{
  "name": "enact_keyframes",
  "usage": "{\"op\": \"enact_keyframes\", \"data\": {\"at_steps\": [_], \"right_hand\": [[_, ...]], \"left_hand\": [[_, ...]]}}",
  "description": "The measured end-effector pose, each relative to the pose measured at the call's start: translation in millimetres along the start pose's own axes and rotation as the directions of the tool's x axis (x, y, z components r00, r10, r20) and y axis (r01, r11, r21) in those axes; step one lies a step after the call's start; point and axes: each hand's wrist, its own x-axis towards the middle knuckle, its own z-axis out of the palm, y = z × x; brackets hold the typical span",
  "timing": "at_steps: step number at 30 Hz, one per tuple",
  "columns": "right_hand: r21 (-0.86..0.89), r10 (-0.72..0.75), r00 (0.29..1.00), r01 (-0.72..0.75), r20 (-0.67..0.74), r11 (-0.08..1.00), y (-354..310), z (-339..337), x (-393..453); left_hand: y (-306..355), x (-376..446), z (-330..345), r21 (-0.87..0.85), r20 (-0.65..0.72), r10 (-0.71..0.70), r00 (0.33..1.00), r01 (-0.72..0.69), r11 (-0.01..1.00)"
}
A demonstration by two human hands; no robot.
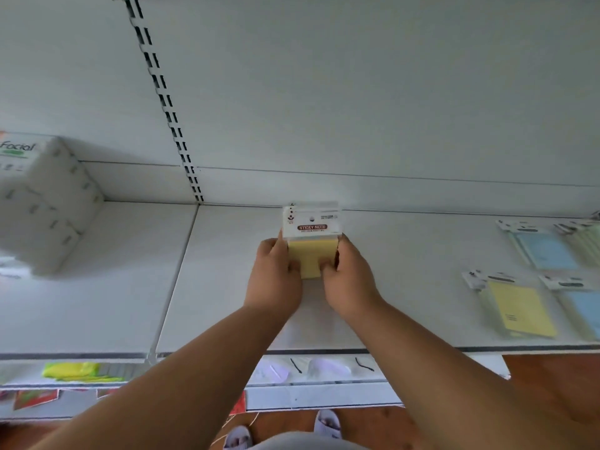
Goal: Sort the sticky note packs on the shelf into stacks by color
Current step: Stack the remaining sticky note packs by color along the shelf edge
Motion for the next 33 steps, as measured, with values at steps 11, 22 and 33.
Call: {"op": "enact_keyframes", "data": {"at_steps": [11,22,33], "right_hand": [[-0.142,0.219,0.973,-0.207,0.07,0.968,-13.5,-6.6,71.7],[-0.302,-0.071,0.995,0.087,0.066,0.949,28.1,-22.1,53.2],[-0.477,-0.239,0.943,0.325,0.233,0.817,33.2,-20.4,59.1]], "left_hand": [[29.6,65.3,-3.3,0.311,0.12,-0.303,0.945,0.254,0.916],[-13.2,49.9,-24.3,0.264,0.15,-0.131,0.98,0.088,0.96],[-18.1,62.7,-14.0,0.567,0.258,0.041,0.965,-0.185,0.803]]}}
